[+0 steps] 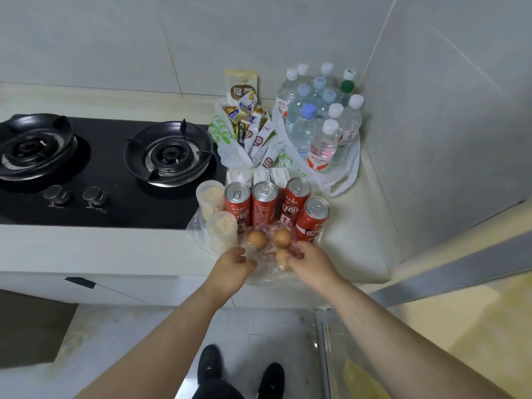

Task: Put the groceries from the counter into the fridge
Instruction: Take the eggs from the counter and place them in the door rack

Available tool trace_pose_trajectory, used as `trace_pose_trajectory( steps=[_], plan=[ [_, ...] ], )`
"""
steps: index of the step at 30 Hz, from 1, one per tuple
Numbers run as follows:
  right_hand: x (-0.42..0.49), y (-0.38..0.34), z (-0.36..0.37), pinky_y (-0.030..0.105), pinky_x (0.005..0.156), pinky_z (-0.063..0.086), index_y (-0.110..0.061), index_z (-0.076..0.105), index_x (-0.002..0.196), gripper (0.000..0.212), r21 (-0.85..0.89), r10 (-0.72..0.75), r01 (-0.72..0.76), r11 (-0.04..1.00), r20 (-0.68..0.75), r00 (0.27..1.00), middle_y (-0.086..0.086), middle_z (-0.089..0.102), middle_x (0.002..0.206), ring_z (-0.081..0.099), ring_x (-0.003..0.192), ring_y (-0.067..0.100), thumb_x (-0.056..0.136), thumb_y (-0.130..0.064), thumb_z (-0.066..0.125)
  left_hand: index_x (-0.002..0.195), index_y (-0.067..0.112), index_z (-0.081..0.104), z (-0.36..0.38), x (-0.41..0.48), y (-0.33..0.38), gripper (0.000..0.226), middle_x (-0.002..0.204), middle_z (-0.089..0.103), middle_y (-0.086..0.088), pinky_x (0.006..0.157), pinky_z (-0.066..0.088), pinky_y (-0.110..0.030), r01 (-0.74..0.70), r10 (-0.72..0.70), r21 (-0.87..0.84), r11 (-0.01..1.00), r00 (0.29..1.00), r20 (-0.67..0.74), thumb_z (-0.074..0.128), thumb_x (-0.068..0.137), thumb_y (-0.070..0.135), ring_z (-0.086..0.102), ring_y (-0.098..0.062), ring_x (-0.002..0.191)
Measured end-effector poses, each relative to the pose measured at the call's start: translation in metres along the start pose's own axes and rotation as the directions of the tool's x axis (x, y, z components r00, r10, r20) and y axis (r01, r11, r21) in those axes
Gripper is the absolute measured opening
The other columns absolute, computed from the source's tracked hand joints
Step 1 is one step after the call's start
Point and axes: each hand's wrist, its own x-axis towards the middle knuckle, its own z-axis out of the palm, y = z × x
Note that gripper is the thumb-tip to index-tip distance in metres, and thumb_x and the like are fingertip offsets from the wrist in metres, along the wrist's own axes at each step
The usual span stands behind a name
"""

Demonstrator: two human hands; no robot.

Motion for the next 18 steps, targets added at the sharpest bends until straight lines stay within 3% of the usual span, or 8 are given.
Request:
trace_pose_trajectory(
  steps=[3,6,8,10,14,18],
  plan=[
    [0.004,0.002,0.003,0.021,0.060,0.037,-0.025,0.055,0.084,0.011,0.091,0.034,-0.034,0.995,0.000,0.999,-0.015,0.054,0.076,0.053,0.075,0.012,0.089,-0.024,0.065,0.107,0.019,0.054,0.001,0.003,0.000,0.020,0.103,0.062,0.000,0.095,0.048,-0.042,0.008,-0.009,-0.066,0.998,1.000,-0.005,0.063,0.089,0.014,0.062,-0.025,0.099],
    [0.002,0.006,0.007,0.026,0.078,0.044,-0.025,0.058,0.104,0.018,0.225,0.043,-0.040,0.973,-0.010,0.999,-0.010,0.061,0.093,0.058,0.089,0.013,0.090,-0.021,0.067,0.097,0.017,0.055,0.003,0.001,0.001,0.013,0.099,0.058,0.000,0.094,0.049,-0.040,0.018,-0.020,-0.152,0.988,1.000,-0.008,0.064,0.090,0.012,0.060,-0.024,0.094],
    [0.000,0.009,0.011,0.027,0.090,0.045,-0.020,0.061,0.122,0.034,0.277,0.050,-0.041,0.960,-0.025,0.998,-0.005,0.064,0.112,0.060,0.104,0.015,0.089,-0.025,0.070,0.100,0.016,0.054,0.005,-0.001,0.002,0.016,0.096,0.057,-0.004,0.095,0.050,-0.042,-0.010,0.005,-0.146,0.989,1.000,-0.029,0.067,0.090,0.016,0.060,-0.027,0.096],
    [-0.002,0.010,0.012,0.025,0.092,0.044,-0.017,0.059,0.131,0.045,0.307,0.052,-0.038,0.951,-0.037,0.998,-0.004,0.064,0.121,0.060,0.108,0.013,0.088,-0.027,0.071,0.108,0.014,0.052,0.007,-0.002,0.001,0.026,0.099,0.060,-0.005,0.098,0.050,-0.047,-0.033,0.026,-0.126,0.992,0.998,-0.055,0.069,0.090,0.020,0.061,-0.030,0.103],
    [-0.007,0.011,0.006,0.025,0.093,0.047,-0.015,0.060,0.132,0.050,0.354,0.039,-0.011,0.935,-0.072,0.997,-0.005,0.065,0.121,0.061,0.108,0.010,0.086,-0.028,0.074,0.109,0.014,0.054,0.008,-0.006,0.003,0.025,0.103,0.061,-0.007,0.097,0.051,-0.046,-0.052,0.041,-0.145,0.988,0.996,-0.076,0.069,0.090,0.020,0.062,-0.027,0.102],
    [-0.018,0.008,-0.003,0.024,0.093,0.048,-0.018,0.061,0.130,0.049,0.397,0.028,0.010,0.918,-0.092,0.995,-0.004,0.066,0.120,0.062,0.107,0.008,0.085,-0.028,0.076,0.106,0.013,0.054,0.009,-0.015,0.005,0.025,0.097,0.057,-0.007,0.090,0.054,-0.046,-0.068,0.052,-0.232,0.970,0.996,-0.075,0.071,0.088,0.016,0.062,-0.025,0.089]
  ],
)
